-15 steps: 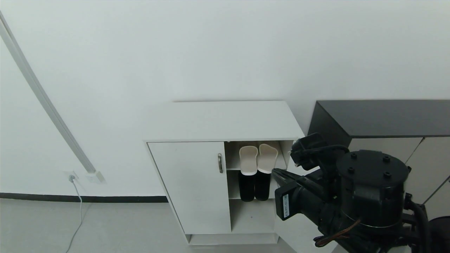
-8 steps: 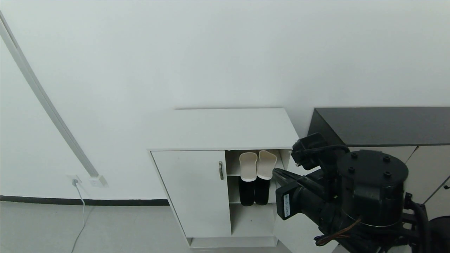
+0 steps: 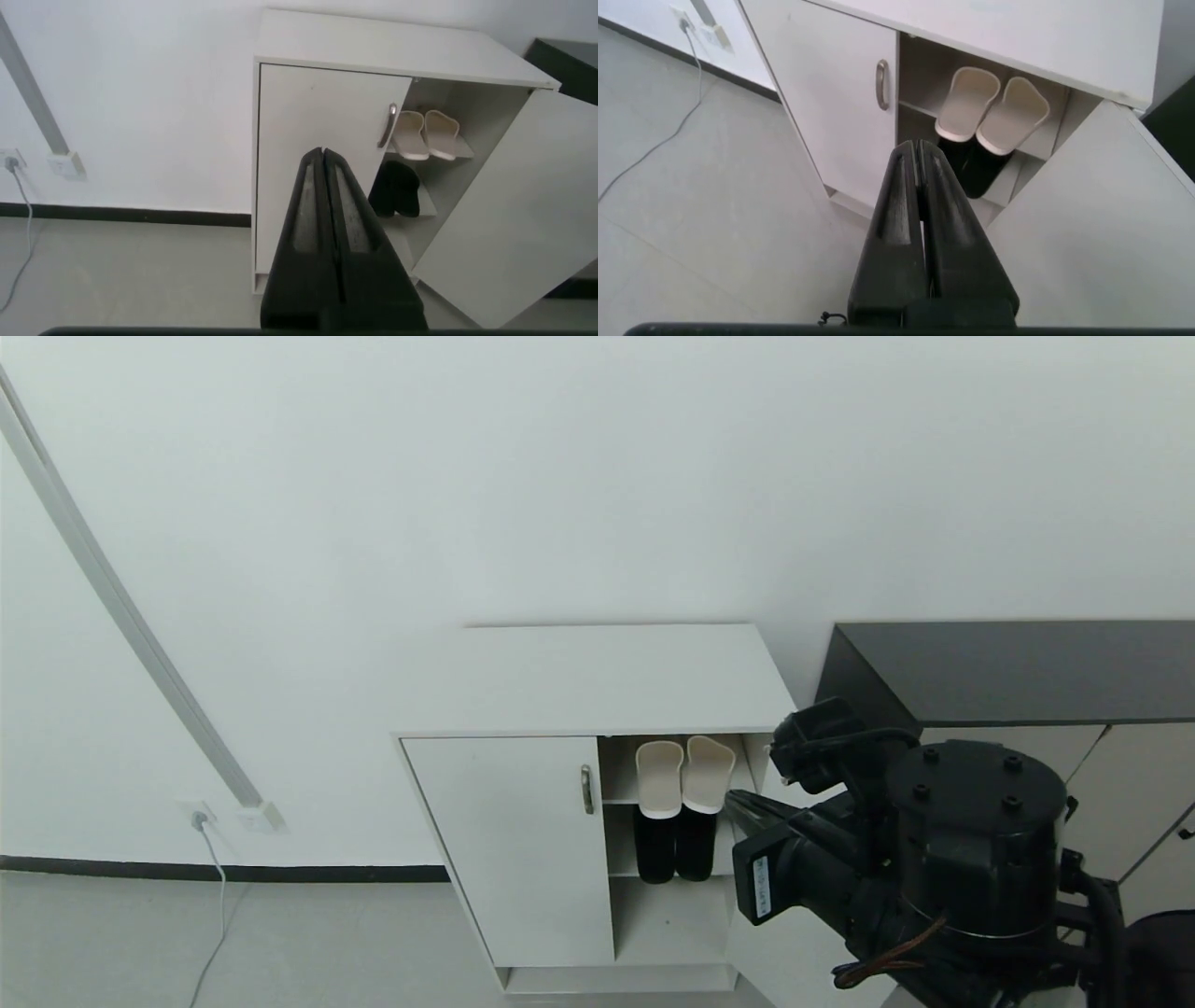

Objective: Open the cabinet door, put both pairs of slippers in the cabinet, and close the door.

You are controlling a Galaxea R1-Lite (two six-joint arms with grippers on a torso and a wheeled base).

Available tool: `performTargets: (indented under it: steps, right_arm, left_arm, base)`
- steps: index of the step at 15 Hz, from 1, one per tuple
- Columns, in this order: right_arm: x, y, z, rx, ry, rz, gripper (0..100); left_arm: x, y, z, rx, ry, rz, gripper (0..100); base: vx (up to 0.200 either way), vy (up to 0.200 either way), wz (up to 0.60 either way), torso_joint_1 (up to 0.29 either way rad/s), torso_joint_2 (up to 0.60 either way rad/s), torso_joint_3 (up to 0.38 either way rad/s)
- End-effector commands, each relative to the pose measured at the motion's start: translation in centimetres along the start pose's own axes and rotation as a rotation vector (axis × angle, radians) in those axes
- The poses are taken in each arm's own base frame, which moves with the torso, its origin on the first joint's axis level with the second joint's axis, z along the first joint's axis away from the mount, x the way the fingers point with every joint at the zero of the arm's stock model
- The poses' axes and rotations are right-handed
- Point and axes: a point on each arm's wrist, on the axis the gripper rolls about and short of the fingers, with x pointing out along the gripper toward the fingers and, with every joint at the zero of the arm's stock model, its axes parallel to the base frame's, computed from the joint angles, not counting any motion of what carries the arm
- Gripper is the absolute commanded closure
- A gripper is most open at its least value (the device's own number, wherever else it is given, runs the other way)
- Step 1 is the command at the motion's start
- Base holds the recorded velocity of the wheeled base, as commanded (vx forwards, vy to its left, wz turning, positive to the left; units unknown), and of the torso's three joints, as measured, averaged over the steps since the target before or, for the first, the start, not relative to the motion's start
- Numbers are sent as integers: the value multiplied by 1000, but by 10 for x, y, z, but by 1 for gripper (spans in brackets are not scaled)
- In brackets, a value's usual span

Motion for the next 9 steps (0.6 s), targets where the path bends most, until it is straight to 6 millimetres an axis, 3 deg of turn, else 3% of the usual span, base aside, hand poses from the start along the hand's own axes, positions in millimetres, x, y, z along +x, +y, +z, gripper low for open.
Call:
performTargets:
  steps: [1,6,9]
  right_arm:
    - [1,0,-1,-2,5,-2,100]
    - [6,-5,-3,-1,13,-21,100]
    - [11,-11,-5,2,23,-24,100]
  left_arm:
    - [0,0,0,-1,1,1,100]
    - [0,0,0,-1,1,1,100]
    - [0,0,0,-1,1,2,100]
  base:
    - [0,0,-600,2,2,2]
    - [0,0,-600,6,-1,1]
    - [0,0,0,0,0,0]
